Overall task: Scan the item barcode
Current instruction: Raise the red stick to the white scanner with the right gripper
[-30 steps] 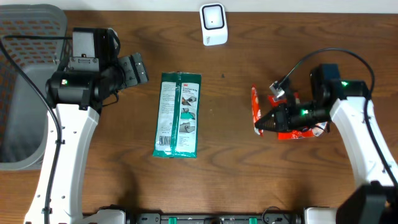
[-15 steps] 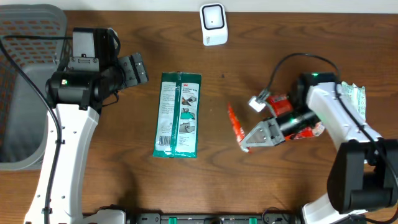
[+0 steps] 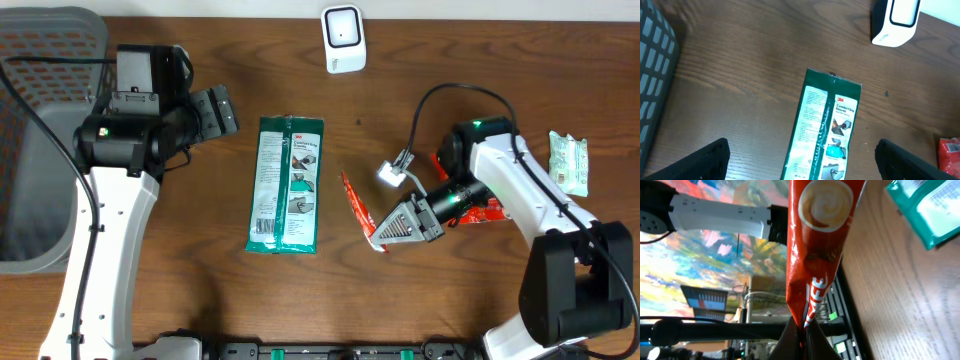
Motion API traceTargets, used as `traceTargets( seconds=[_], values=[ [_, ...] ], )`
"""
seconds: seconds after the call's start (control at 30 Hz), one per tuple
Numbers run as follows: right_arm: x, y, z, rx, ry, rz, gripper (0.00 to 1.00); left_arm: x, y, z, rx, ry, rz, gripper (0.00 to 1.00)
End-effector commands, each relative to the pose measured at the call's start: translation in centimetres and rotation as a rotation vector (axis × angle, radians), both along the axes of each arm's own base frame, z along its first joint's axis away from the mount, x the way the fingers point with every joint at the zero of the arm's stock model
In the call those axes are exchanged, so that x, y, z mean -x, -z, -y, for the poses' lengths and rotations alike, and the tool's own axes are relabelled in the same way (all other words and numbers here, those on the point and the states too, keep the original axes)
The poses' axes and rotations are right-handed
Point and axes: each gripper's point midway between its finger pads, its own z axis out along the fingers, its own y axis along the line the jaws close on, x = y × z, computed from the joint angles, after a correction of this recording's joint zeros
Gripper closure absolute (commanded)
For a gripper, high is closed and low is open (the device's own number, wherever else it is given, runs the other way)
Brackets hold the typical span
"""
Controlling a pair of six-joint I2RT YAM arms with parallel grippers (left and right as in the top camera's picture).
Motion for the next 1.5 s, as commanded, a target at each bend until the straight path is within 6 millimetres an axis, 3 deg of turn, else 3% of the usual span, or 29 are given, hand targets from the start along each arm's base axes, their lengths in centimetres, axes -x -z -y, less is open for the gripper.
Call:
traceTargets(
  seconds=[0.0, 0.27, 0.63, 0.87, 0.97, 1.07, 1.1, 1.27, 1.4, 1.47],
  values=[
    [-1.3, -0.7, 0.3, -0.021, 0.029, 0.043, 0.99, 0.0, 0.0, -0.3, -0.010, 0.000, 0.003, 0.07],
    [-3.1, -1.9, 0.7, -0.019, 0.084, 0.057, 0.99, 0.0, 0.0, -0.3, -0.010, 0.000, 0.003, 0.07],
    [-7.7, -9.2, -0.3, -0.281, 0.334, -0.099, 0.99, 0.0, 0.0, -0.3, -0.010, 0.000, 0.003, 0.07],
    [-9.3, -9.0, 0.6, -0.291, 0.366, -0.064, 0.99, 0.0, 0.0, -0.3, -0.010, 0.000, 0.003, 0.07],
    [-10.8, -7.4, 0.9, -0.117, 0.371, -0.074, 0.99, 0.0, 0.0, -0.3, -0.010, 0.000, 0.003, 0.07],
    [-14.6, -4.0, 2.9, 0.308, 0.505, 0.009, 0.99, 0.0, 0.0, -0.3, -0.010, 0.000, 0.003, 0.07],
    [-16.2, -4.1, 3.7, 0.424, 0.574, 0.075, 0.99, 0.0, 0.0, -0.3, -0.010, 0.000, 0.003, 0.07],
    [-21.3, -10.7, 5.1, 0.585, 0.831, 0.353, 0.99, 0.0, 0.0, -0.3, -0.010, 0.000, 0.003, 0.07],
    [-22.6, -15.1, 4.9, 0.581, 0.918, 0.470, 0.99, 0.0, 0.0, -0.3, -0.010, 0.000, 0.003, 0.07],
    [-23.1, -16.1, 4.7, 0.590, 0.936, 0.482, 0.99, 0.0, 0.0, -0.3, -0.010, 0.000, 0.003, 0.07]
  ],
)
